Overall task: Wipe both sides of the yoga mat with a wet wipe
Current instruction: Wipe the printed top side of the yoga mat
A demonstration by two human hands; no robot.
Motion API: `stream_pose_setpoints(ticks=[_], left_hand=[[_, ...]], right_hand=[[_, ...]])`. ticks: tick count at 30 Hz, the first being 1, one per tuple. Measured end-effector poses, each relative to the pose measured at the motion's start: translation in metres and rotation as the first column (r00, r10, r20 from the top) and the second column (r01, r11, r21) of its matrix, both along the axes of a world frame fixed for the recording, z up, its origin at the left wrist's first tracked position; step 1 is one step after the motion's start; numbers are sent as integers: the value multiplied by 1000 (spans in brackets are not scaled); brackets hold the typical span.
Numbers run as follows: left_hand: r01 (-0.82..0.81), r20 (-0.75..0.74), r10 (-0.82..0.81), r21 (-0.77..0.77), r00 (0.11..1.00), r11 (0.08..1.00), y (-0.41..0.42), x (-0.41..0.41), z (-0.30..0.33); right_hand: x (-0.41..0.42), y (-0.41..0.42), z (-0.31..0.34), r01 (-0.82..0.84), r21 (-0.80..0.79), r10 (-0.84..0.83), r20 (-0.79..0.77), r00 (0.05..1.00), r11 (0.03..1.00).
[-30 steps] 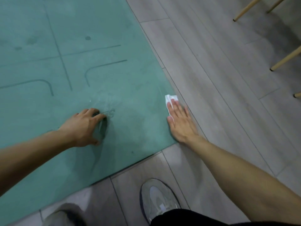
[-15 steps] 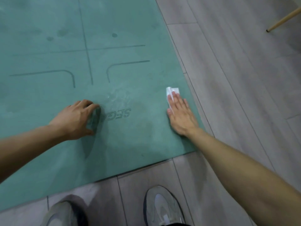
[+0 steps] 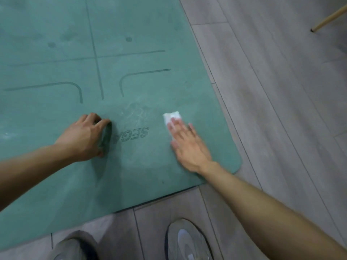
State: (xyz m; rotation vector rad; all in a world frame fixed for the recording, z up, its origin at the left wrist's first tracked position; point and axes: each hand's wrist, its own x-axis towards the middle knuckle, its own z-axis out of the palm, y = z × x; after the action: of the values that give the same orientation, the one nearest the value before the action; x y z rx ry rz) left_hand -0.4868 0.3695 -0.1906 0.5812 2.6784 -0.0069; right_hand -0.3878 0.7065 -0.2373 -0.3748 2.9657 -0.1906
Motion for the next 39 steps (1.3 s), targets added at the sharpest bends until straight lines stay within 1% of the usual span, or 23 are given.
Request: stream_pose_setpoints(ticks=[2, 3, 5, 6, 7, 9, 11, 13, 14, 15, 17, 18, 20, 22, 23, 25, 26, 28, 30, 32, 35, 37, 39], left_hand=[[-6, 2, 6, 2, 1000, 1000, -2, 1, -1], [-5, 6, 5, -1, 1000, 1000, -2, 1, 0], [-1, 9, 1, -14, 1000, 1000, -1, 2, 2], [2, 9, -1, -22, 1000, 1000, 0, 2, 3], [5, 9, -5, -25, 1000, 1000, 1, 2, 4], [11, 12, -11, -29, 1000, 1000, 2, 2, 5], [29, 17, -28, -40, 999, 999, 3, 1, 7], [45, 30, -43, -53, 999, 998, 4, 2, 11], [42, 44, -39, -52, 998, 998, 4, 4, 14], [35, 59, -32, -45, 998, 998, 2, 6, 16], [27, 76, -24, -42, 997, 999, -5, 14, 22], [28, 81, -24, -49, 996, 998, -10, 19, 24], [20, 95, -14, -70, 995, 997, -22, 31, 27], [-13, 113, 23, -89, 993, 996, -35, 43, 31], [-31, 120, 42, -92, 992, 995, -42, 49, 33], [-58, 126, 70, -95, 990, 994, -52, 59, 35], [-68, 129, 81, -103, 988, 992, -56, 64, 37], [-81, 133, 98, -128, 986, 988, -63, 75, 41], [-98, 138, 117, -134, 983, 986, -69, 84, 44], [-130, 147, 147, -115, 978, 985, -75, 91, 47], [-182, 174, 196, -96, 965, 979, -83, 98, 46], [-174, 187, 192, -108, 963, 979, -83, 98, 44], [-170, 186, 187, -103, 964, 980, -80, 92, 46]], right_hand=[[-26, 62, 2, 360, 67, -362, 17, 932, 931], [-35, 80, 4, 469, 76, -472, 35, 881, 880], [-45, 75, 3, 564, 44, -565, 45, 824, 825], [-43, 54, 3, 521, 21, -522, 23, 853, 853], [-36, 25, 2, 401, 7, -401, -1, 916, 916], [-2, -47, -4, -60, -37, 59, -15, 998, 998], [49, -110, -6, -524, -43, 524, 2, 852, 851], [67, -118, 1, -709, 2, 709, 35, 704, 705], [58, -103, 0, -691, 1, 690, 19, 723, 723], [43, -83, 0, -599, -12, 599, 0, 801, 801], [2, -34, 3, -273, 18, 273, -2, 962, 962], [-19, -9, 4, -93, 57, 92, 6, 996, 994], [-47, 21, 8, 159, 93, -163, 37, 986, 983], [-52, 3, 8, 264, 59, -266, 38, 963, 963], [-45, -22, 6, 219, 44, -220, 23, 975, 975], [-10, -88, 0, -111, 12, 111, 5, 994, 994], [15, -124, -4, -334, -30, 334, 8, 942, 942], [62, -175, -4, -667, -100, 672, 26, 740, 738], [70, -185, -6, -757, -126, 764, 14, 645, 641], [44, -163, -8, -638, -97, 639, -17, 769, 764], [-28, -99, -6, -216, 25, 216, -30, 976, 976], [-82, -55, -4, 57, 72, -59, 14, 998, 996], [-114, -41, -3, 237, 61, -240, 40, 970, 970]])
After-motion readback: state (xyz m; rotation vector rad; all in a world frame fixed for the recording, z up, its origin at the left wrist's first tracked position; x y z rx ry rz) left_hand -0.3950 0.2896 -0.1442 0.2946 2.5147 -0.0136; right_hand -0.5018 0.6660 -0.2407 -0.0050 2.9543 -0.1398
